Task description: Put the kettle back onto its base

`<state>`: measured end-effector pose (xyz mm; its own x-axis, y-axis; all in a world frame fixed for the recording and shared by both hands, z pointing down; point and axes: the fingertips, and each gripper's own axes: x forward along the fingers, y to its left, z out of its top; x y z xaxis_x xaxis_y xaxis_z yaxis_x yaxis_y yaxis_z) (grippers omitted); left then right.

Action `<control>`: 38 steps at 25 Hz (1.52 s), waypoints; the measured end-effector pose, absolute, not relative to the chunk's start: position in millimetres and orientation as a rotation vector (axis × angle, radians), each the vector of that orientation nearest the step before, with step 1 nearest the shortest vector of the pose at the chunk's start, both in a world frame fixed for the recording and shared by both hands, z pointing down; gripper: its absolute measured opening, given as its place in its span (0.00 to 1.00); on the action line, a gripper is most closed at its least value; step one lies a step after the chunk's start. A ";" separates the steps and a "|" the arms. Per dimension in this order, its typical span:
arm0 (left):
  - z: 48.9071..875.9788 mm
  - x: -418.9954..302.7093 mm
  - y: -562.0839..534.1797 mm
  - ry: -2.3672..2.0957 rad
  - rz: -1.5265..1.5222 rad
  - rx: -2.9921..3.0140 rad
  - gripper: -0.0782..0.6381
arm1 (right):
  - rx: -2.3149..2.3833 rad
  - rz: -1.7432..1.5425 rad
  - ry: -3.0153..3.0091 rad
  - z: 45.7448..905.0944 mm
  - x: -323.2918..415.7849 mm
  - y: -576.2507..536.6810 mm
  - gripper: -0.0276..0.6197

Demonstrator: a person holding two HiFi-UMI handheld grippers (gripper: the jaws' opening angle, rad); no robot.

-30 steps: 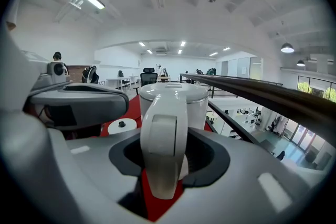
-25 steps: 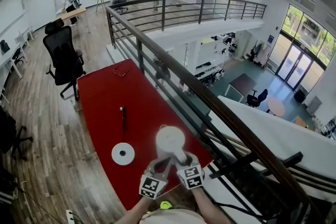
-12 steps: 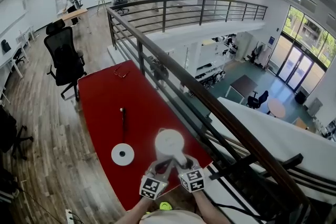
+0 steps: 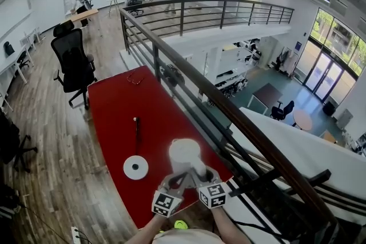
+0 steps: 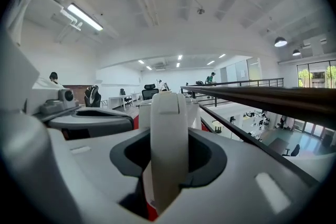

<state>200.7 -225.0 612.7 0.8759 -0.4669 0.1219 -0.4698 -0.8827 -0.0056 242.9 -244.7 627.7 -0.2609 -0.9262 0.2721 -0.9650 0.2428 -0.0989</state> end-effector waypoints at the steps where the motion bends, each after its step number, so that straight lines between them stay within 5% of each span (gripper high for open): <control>1: 612.4 200.2 -224.2 -0.757 0.187 3.018 0.12 | 1.811 0.367 -2.355 624.3 242.7 -243.6 0.26; 38: 557.8 177.1 -227.8 -0.912 0.063 3.046 0.12 | 1.785 0.147 -2.541 535.5 220.2 -243.7 0.23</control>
<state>177.1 -227.8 557.8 0.8348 -0.5498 0.0268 -0.5483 -0.8349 -0.0480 220.2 -243.7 535.5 -0.3404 -0.9368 0.0809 -0.9399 0.3364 -0.0586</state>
